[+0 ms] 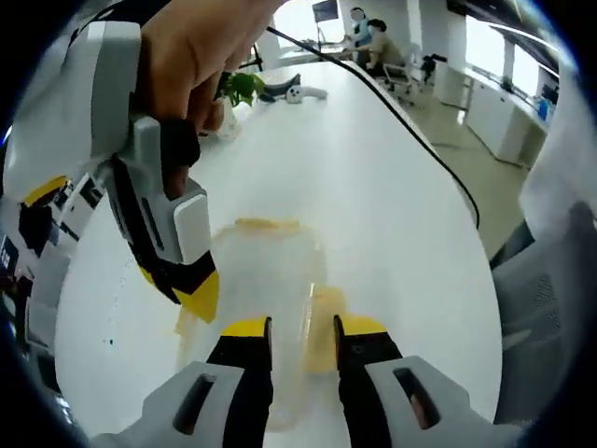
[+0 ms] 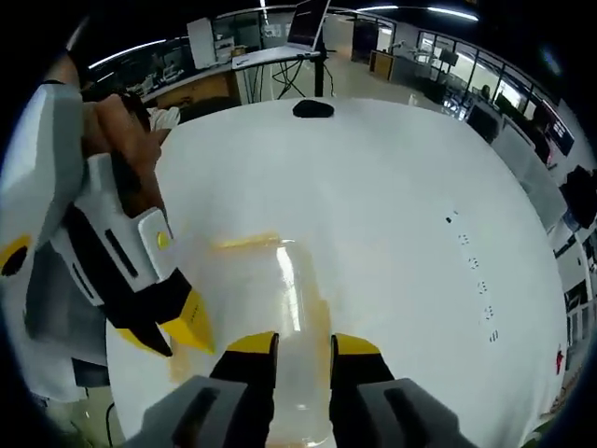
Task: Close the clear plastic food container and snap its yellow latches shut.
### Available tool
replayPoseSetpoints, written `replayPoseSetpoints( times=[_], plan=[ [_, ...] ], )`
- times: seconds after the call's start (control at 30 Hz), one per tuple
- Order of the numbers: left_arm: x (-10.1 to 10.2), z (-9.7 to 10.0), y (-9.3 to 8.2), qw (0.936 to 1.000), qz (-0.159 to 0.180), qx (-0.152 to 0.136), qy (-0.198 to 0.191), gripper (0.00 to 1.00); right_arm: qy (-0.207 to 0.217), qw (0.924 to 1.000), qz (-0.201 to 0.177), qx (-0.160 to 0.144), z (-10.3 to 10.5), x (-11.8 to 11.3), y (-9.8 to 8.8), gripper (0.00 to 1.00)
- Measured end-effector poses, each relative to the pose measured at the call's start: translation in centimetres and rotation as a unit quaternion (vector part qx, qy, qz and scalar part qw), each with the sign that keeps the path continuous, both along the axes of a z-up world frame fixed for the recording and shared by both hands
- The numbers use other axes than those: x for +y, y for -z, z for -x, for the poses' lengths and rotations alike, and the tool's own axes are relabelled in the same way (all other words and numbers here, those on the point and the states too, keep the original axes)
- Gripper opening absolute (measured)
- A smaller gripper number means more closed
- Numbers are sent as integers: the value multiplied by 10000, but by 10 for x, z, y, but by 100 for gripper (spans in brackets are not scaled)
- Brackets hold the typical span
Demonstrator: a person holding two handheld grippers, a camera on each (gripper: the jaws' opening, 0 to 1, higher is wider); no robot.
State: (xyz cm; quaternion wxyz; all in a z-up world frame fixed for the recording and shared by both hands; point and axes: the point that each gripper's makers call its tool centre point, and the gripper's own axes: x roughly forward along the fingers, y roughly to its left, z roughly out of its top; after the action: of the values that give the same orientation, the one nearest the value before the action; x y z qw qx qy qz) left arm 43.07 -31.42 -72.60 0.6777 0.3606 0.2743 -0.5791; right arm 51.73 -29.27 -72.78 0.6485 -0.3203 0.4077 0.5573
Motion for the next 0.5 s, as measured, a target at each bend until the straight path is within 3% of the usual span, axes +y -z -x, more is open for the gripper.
replayPoseSetpoints(
  times=[0.27,0.5],
  plan=[
    [2,3,2,9991,-164,-337,218,26,-77,9997,134,174,0,1,1,20],
    [2,1,2,9985,-219,-436,257,27,-243,9986,356,291,-1,1,2,20]
  ],
)
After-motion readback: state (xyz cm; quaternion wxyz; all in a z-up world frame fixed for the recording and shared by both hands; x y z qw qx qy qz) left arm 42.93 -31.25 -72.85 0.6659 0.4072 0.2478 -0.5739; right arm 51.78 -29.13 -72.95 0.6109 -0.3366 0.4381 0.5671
